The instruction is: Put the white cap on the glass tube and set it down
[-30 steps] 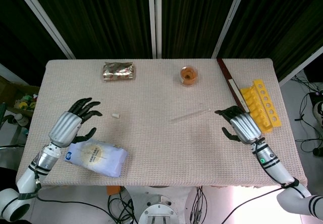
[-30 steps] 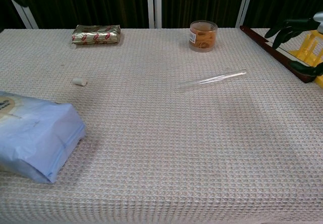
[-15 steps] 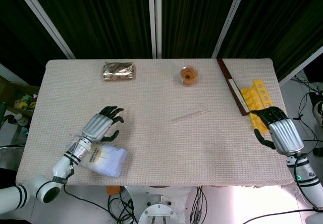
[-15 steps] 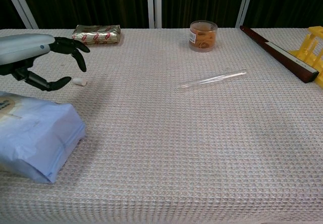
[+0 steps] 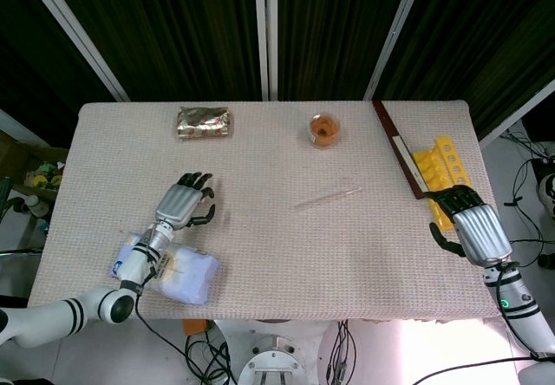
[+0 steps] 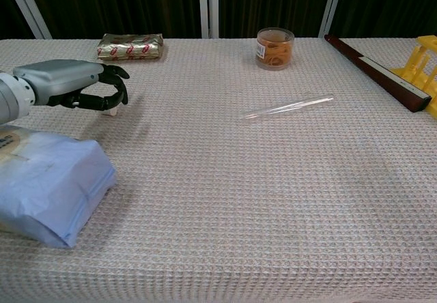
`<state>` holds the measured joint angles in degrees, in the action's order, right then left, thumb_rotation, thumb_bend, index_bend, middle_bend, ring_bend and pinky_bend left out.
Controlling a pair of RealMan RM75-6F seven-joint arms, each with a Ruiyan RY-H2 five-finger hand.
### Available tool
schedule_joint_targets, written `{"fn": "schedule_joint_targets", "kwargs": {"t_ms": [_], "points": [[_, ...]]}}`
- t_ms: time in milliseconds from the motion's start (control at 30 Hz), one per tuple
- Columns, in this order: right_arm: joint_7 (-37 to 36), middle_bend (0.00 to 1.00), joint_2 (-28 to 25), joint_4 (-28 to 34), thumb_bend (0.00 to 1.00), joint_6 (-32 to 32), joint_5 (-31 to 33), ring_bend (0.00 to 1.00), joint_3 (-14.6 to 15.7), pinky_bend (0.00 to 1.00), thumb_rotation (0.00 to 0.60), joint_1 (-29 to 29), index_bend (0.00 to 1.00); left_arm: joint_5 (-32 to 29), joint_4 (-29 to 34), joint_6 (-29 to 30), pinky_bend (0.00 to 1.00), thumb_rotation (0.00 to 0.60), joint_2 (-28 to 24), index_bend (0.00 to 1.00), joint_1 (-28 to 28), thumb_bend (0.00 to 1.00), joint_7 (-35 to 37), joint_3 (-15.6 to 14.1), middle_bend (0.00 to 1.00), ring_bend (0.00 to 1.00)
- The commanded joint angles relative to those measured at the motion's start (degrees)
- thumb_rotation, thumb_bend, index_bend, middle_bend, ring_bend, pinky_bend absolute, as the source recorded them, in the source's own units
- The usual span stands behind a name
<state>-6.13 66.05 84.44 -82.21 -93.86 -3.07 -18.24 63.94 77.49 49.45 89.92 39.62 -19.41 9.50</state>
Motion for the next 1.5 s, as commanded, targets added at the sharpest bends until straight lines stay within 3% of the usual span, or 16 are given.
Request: {"fn": "schedule_joint_targets", "kwargs": {"t_ms": [33,267,1000,1367,1500], "points": [[-0.2,0.35,0.2,-0.2,0.42,0.1,0.1,0.23,-0.1,0.24,0.600,0.0,0.27,-1.1,-1.3,-0.6,0.10,0.105,1.1,0.32,0.6,0.51,-0.3,0.0,0.05,0.04],[-0.6,0.35,0.6,-0.8,0.43,0.2,0.3,0.23,0.1,0.24,0.600,0.4,0.27,-1.6,-2.1,-0.5,0.10,0.109,1.3,0.32,0.9,0.51,-0.1,-0.6,0.05,0.04],[-0.9,0.35,0.7,-0.8,0.43,-1.1,0.2,0.23,0.1,0.24,0.600,1.6,0.27,-5.3,0.7,0.8,0.10,0.107,-4.9,0.34,-1.6,0.51,0.1,-2.4,0.05,0.04],[-1.0,0.35,0.6,-0.8,0.43,-1.6,0.1,0.23,0.0,0.24,0.600,2.2,0.27,-2.1,1.2,4.1,0.10,0.106,-5.1,0.34,-2.2,0.50,3.7,-1.3,0.05,0.04],[-1.2,0.35,0.5,-0.8,0.43,-1.7,0.0,0.23,0.0,0.24,0.600,2.3,0.27,-1.2,-0.4,4.4,0.10,0.187,-3.8,0.32,-2.0,0.45,6.5,-0.5,0.05,0.04]]}}
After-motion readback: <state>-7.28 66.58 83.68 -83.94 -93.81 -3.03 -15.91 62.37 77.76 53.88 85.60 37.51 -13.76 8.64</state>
